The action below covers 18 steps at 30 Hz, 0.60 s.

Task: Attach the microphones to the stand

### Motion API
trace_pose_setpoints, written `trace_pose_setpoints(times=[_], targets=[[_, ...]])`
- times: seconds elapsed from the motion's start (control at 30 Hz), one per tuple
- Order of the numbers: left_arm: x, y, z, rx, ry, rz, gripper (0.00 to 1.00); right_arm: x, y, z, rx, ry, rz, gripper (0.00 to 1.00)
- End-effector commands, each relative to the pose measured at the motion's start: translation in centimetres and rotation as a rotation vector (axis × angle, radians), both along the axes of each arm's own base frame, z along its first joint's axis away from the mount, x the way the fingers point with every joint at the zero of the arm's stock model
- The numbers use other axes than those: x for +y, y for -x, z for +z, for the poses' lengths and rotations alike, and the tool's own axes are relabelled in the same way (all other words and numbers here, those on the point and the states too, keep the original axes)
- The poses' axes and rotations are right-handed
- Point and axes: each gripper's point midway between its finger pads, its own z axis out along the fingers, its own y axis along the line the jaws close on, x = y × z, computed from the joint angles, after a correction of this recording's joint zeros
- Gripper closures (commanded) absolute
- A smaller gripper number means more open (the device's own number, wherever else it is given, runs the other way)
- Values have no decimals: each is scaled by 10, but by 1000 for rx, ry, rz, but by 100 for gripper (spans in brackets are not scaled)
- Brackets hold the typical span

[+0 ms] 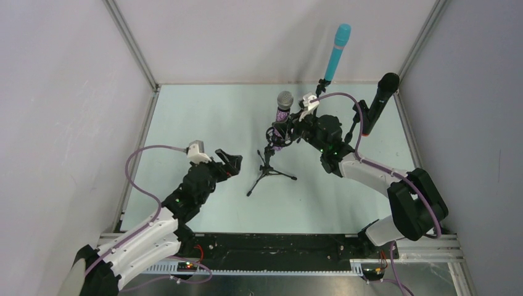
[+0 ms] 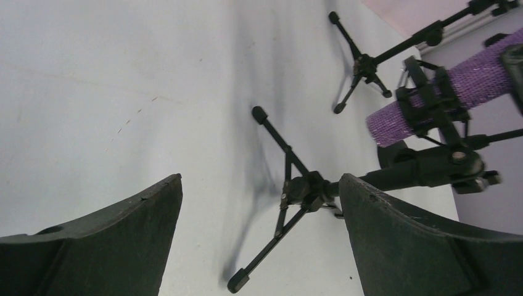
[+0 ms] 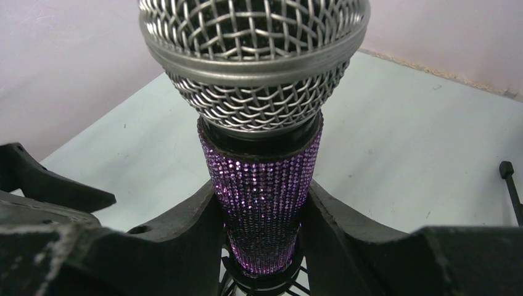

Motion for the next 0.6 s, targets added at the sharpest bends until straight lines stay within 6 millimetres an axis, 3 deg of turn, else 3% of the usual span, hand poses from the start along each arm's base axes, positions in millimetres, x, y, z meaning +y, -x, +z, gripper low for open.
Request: trace_pose_setpoints(times=[0.0,0.1,0.27,0.57], targets=[[-7,-7,46,-133,-50,-64,0,-1,-1,-4,3,-13,-11,100],[-4,-7,52,-159,-69,-64,0,0,1,0,-4,-17,-3,94],[0,-5,63,-199,-66,-55,0,4,7,6,-16,-25,33,74],[1,-2,58,-204,-89,-69,0,6,15,17,-23,-50,59,49]])
